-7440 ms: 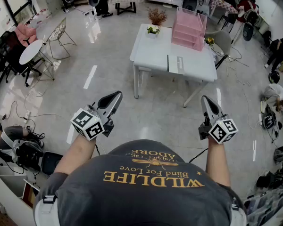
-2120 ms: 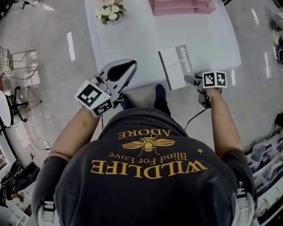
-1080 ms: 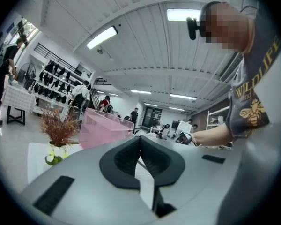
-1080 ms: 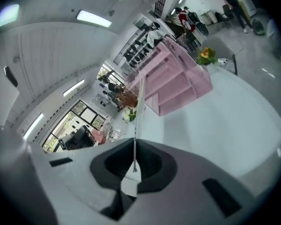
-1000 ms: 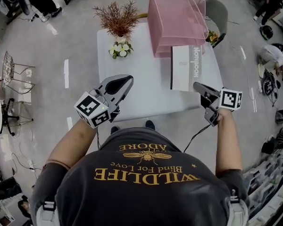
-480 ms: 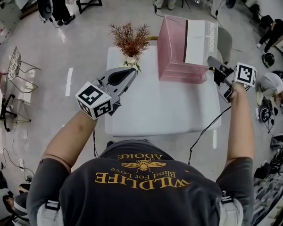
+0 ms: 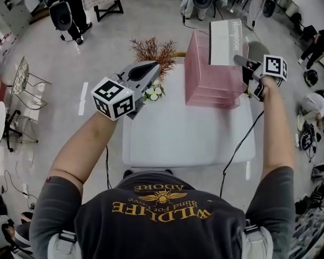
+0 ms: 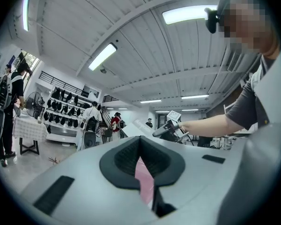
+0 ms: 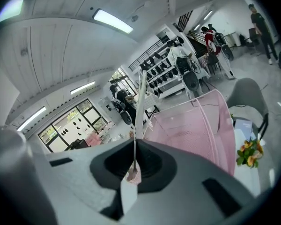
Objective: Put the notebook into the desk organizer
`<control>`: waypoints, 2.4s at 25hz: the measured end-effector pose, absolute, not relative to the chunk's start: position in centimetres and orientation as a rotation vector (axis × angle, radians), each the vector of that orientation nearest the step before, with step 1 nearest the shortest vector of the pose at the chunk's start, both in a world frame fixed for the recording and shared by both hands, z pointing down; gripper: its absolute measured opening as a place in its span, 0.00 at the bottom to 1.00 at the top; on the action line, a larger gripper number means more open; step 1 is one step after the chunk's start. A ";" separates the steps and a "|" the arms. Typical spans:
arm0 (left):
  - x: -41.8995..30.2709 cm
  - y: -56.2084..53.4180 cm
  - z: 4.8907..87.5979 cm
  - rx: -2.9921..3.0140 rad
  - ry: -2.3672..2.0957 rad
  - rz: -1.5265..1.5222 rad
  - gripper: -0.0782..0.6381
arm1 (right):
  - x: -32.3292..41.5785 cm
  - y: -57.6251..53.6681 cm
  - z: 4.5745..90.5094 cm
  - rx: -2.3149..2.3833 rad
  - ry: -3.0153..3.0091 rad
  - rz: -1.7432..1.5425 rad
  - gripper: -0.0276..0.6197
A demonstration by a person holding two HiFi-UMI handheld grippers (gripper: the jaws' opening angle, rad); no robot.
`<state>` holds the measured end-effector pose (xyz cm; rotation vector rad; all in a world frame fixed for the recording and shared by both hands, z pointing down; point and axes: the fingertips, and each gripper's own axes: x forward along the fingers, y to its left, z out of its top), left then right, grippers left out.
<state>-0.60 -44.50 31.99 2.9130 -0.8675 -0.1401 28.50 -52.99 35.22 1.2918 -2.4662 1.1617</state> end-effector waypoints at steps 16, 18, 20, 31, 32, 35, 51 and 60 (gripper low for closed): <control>1.8 -46.6 33.6 2.942 -0.838 -0.049 0.11 | 29.2 -56.1 44.8 1.205 -2.165 1.358 0.05; 1.8 -46.5 34.0 2.937 -0.838 -0.042 0.11 | 29.7 -56.2 46.0 1.234 -2.096 1.301 0.06; 1.8 -46.5 34.5 2.932 -0.838 -0.035 0.11 | 30.0 -56.3 47.1 1.260 -2.027 1.220 0.06; 1.9 -45.9 34.9 2.912 -0.816 -0.033 0.11 | 31.5 -56.8 49.5 1.386 -1.669 0.689 0.18; 1.9 -45.8 34.9 2.909 -0.813 -0.035 0.11 | 31.8 -56.9 49.4 1.398 -1.635 0.637 0.23; 1.8 -45.7 34.8 2.905 -0.810 -0.042 0.11 | 32.3 -57.1 49.2 1.405 -1.540 0.476 0.33; -0.8 -44.2 33.0 2.908 -0.862 -0.098 0.11 | 28.5 -55.2 38.1 1.599 -2.107 0.304 0.44; -4.4 -39.6 30.9 2.930 -0.917 -0.122 0.11 | 21.4 -47.9 29.8 1.508 -2.499 0.113 0.39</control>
